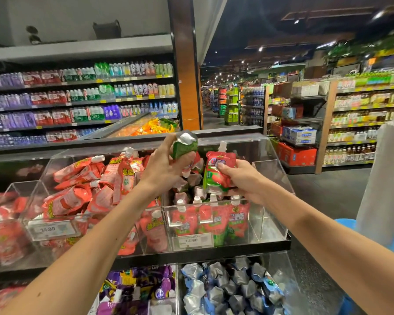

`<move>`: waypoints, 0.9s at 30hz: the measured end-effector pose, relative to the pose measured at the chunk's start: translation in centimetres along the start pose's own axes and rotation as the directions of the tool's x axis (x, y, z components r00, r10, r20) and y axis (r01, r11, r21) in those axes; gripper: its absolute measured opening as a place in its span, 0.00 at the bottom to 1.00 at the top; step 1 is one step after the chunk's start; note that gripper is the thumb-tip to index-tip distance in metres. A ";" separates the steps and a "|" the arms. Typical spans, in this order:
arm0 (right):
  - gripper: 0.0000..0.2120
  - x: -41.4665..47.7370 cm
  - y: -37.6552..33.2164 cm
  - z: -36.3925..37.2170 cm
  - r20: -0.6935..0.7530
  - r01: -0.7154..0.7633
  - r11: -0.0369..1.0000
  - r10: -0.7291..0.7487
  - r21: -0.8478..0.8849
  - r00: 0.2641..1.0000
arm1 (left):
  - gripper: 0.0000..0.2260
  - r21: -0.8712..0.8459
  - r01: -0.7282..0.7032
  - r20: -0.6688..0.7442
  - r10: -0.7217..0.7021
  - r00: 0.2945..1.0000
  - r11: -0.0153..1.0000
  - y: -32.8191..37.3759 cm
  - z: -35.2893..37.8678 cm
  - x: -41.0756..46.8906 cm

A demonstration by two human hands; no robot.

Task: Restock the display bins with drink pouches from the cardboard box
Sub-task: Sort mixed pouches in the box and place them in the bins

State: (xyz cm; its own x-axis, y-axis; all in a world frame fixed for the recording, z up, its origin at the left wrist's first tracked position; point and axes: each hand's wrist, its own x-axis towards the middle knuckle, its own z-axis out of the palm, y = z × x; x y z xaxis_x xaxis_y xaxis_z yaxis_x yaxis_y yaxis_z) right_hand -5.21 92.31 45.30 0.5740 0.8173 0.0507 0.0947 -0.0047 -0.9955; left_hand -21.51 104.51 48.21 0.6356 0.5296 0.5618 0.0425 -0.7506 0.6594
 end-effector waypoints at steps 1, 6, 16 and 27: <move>0.11 -0.1 -0.3 0.1 0.014 -0.049 0.995 0.048 0.081 0.999 | 0.20 0.154 -0.064 -0.009 0.066 0.998 0.986 0.0 0.2 0.1; 0.07 -0.1 -1.1 1.4 0.064 -0.115 0.975 0.105 0.191 0.992 | 0.22 0.431 -0.255 0.015 0.275 0.961 0.866 0.2 1.5 -1.0; 0.12 1.9 -0.3 1.3 -0.069 0.070 0.997 -0.068 0.020 0.995 | 0.12 0.127 -0.001 0.023 -0.002 1.000 0.992 -2.0 0.0 -0.5; 0.14 4.1 1.1 2.4 -0.195 0.140 0.770 -0.325 -0.622 0.925 | 0.10 0.587 -0.289 0.293 0.134 0.947 0.756 -3.8 2.2 -0.4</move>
State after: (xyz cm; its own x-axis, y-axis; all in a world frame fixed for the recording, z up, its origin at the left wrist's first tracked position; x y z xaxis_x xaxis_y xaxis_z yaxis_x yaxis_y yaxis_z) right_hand -4.73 97.00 44.17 0.6587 0.6456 0.3865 0.6594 -0.2478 -0.7098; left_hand -20.23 106.28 44.36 0.8331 0.2846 0.4742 0.3009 -0.9527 0.0431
